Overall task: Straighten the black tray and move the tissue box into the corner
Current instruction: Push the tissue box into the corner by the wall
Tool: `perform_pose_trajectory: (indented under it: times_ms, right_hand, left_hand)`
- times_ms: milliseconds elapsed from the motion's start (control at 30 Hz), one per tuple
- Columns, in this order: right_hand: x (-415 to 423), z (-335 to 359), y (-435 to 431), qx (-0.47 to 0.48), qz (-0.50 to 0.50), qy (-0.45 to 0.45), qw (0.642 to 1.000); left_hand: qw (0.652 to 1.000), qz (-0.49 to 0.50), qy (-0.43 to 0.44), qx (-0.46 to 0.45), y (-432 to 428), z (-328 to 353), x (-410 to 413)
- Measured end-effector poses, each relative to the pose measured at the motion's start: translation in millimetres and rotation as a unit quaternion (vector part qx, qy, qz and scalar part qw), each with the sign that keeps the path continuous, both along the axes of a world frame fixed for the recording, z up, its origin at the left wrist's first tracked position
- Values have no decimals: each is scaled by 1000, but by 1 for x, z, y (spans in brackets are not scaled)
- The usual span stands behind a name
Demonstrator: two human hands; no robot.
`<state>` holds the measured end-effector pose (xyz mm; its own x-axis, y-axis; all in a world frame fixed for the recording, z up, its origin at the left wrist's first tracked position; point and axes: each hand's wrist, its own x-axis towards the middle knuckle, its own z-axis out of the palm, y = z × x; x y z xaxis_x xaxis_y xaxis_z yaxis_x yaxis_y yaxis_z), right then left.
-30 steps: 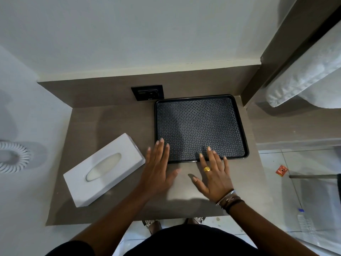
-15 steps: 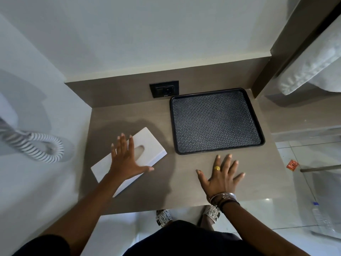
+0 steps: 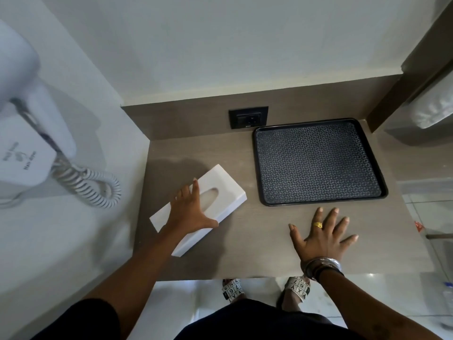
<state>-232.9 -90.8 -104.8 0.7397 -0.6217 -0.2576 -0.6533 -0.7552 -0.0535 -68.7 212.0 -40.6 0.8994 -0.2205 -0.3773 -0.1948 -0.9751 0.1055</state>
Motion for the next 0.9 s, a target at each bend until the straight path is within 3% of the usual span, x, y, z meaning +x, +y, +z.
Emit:
perform_pose_trajectory:
  times_ms: [200,467,900]
  right_hand:
    - [1,-1,-1,-3,-1,9,1000]
    - [0,-3,0,-6,-2,0,1000]
    - [1,-4,0,-10,-1,-5,1000]
  left_hand:
    - [986,154,-41,-47,7,6,32]
    - [914,396,-54,-71,13,27,107]
    - [900,426,-85,-39,26,-8,141]
